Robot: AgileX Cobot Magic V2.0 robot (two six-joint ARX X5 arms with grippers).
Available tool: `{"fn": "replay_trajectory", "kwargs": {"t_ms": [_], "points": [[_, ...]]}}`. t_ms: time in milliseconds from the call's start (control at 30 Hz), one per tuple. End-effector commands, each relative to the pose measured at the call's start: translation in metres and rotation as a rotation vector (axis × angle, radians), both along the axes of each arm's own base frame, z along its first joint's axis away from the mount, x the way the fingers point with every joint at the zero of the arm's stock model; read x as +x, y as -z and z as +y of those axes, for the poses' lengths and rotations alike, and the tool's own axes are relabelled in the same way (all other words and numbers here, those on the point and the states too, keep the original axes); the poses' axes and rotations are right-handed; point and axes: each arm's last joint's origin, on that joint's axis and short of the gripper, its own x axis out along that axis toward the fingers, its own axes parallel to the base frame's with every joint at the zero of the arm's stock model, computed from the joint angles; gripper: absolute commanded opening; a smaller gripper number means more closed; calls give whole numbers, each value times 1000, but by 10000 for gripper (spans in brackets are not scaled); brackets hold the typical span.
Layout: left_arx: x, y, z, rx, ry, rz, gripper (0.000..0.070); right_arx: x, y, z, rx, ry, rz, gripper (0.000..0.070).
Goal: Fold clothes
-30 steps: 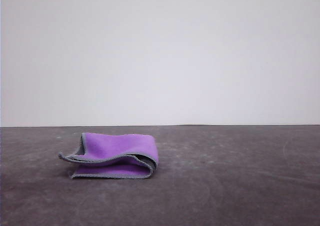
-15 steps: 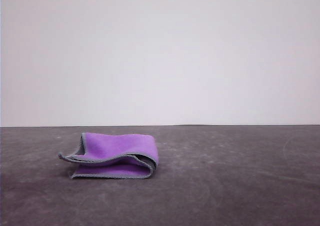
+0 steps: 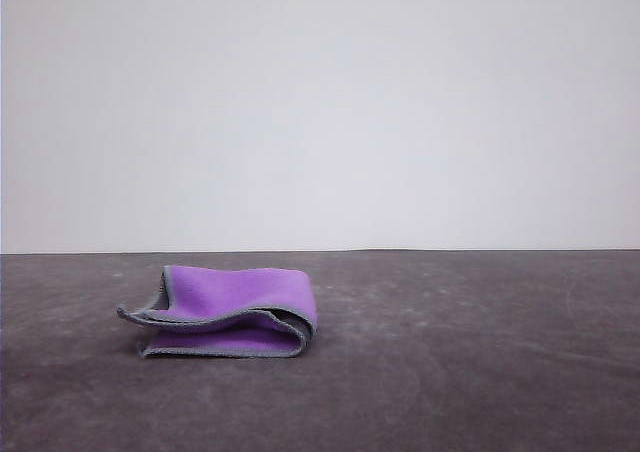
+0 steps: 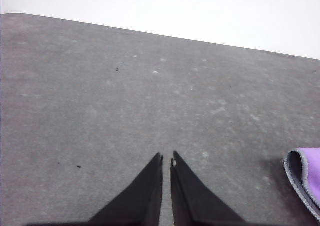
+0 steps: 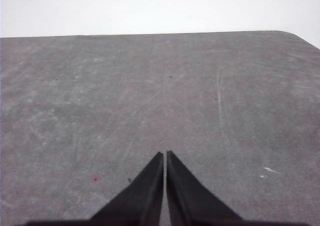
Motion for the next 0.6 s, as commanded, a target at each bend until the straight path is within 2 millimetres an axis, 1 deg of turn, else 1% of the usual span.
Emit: {"fn": "replay_trajectory", "kwargs": {"t_ms": [0, 567], "points": [[1, 7, 0, 10, -5, 24, 16, 0, 0, 0, 2, 4, -8, 5], [1, 7, 0, 10, -5, 24, 16, 0, 0, 0, 2, 4, -8, 5]]}}
